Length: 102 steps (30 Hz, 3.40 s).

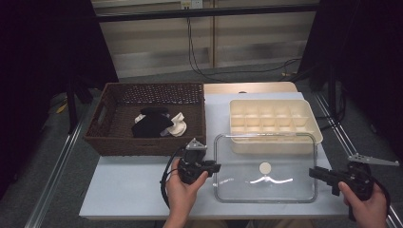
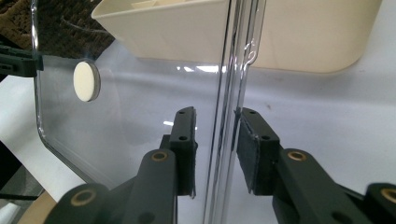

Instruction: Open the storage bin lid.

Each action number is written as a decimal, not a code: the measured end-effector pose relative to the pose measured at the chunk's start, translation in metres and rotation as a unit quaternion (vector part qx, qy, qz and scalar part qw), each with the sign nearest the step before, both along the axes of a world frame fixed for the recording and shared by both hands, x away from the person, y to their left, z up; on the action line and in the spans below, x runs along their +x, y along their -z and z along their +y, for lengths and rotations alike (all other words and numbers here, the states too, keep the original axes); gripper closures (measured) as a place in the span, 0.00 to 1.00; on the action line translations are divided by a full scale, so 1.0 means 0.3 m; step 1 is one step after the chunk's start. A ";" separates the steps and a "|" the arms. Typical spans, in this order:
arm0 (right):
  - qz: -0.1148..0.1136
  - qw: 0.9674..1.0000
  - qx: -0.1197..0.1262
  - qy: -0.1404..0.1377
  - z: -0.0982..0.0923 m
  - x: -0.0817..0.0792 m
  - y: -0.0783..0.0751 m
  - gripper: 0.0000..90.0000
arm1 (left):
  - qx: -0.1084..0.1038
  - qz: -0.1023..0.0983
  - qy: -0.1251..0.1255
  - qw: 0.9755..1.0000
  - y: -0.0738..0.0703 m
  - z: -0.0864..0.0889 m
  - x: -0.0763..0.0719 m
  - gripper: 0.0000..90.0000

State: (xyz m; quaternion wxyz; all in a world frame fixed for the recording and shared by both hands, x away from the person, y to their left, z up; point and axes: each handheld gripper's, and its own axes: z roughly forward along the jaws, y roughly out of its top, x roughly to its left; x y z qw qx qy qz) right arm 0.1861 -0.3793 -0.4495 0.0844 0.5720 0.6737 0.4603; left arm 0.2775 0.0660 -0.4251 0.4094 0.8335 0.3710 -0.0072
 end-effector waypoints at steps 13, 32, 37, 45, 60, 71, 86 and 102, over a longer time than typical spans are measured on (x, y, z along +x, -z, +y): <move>0.022 0.999 -0.017 -0.021 0.030 -0.005 0.022 0.73 | 0.014 0.013 -0.004 1.000 0.030 0.020 -0.012 0.77; 0.000 0.998 -0.065 -0.023 0.063 -0.023 0.028 0.65 | 0.017 0.018 -0.002 1.000 0.062 0.026 -0.011 0.75; -0.023 0.997 -0.071 -0.004 0.058 0.006 0.019 0.60 | 0.008 0.002 -0.006 1.000 0.061 0.022 0.010 0.73; -0.014 0.999 -0.050 -0.011 0.053 0.028 0.015 0.67 | -0.003 -0.013 -0.017 1.000 0.030 0.035 0.031 0.82; -0.026 0.997 -0.066 -0.025 0.098 0.020 0.012 0.69 | 0.009 -0.044 -0.045 0.998 0.015 0.070 0.018 0.65; -0.012 0.998 -0.053 -0.030 0.106 0.018 0.012 0.69 | 0.017 -0.011 -0.042 0.999 0.028 0.063 0.010 0.72; 0.000 0.998 -0.056 -0.031 0.093 -0.006 0.017 0.69 | 0.014 0.007 -0.032 0.999 0.043 0.061 -0.010 0.73; 0.023 0.998 -0.042 -0.028 0.088 0.026 0.036 0.67 | 0.016 0.030 -0.034 0.999 0.065 0.052 0.020 0.71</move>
